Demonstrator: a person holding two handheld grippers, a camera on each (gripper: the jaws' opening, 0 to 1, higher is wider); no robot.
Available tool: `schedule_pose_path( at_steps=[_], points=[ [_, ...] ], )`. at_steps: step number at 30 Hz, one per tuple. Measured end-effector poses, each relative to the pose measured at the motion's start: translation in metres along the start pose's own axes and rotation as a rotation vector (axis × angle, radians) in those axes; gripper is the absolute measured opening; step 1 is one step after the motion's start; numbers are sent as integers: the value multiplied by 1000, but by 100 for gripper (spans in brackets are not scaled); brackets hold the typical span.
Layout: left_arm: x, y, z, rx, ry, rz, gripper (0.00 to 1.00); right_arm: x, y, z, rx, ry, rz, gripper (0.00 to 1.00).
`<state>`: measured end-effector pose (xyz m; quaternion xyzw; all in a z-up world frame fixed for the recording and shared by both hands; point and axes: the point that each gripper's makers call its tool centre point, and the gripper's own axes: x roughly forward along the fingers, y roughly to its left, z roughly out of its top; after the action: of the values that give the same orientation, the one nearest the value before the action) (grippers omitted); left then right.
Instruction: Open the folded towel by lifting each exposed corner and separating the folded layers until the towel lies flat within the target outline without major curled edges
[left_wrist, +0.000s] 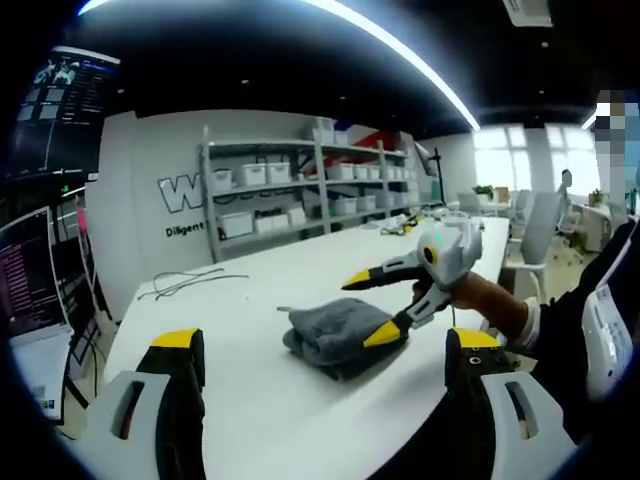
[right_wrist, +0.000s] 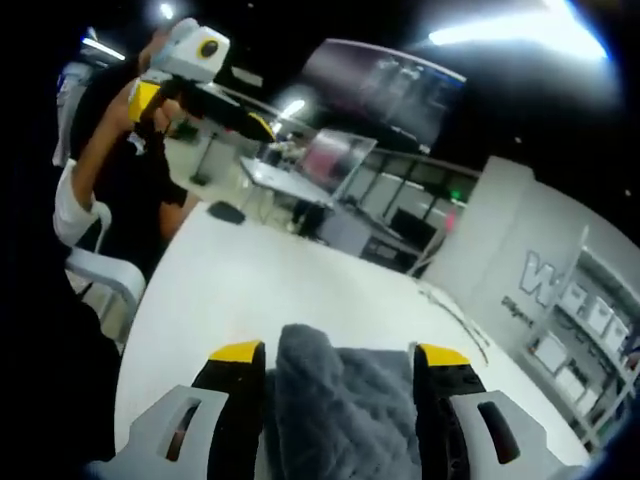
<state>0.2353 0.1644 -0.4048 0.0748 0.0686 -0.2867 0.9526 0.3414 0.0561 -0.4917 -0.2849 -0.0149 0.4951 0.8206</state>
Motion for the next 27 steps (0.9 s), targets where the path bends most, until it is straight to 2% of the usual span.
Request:
schedule_pose_path(
  at_steps=[7, 14, 21, 23, 27],
  points=[
    [0, 4, -1, 13, 7, 21, 98, 7, 7, -2, -15, 12, 18, 57],
    [-2, 10, 3, 21, -15, 58, 92, 12, 13, -4, -26, 20, 33, 57],
    [-1, 7, 2, -8, -14, 37, 94, 17, 17, -8, -23, 28, 40, 57],
    [0, 8, 1, -27, -10, 41, 96, 21, 19, -11, -29, 34, 43, 56],
    [-1, 13, 1, -16, -8, 65, 93, 24, 23, -13, -33, 45, 50, 56]
  ],
)
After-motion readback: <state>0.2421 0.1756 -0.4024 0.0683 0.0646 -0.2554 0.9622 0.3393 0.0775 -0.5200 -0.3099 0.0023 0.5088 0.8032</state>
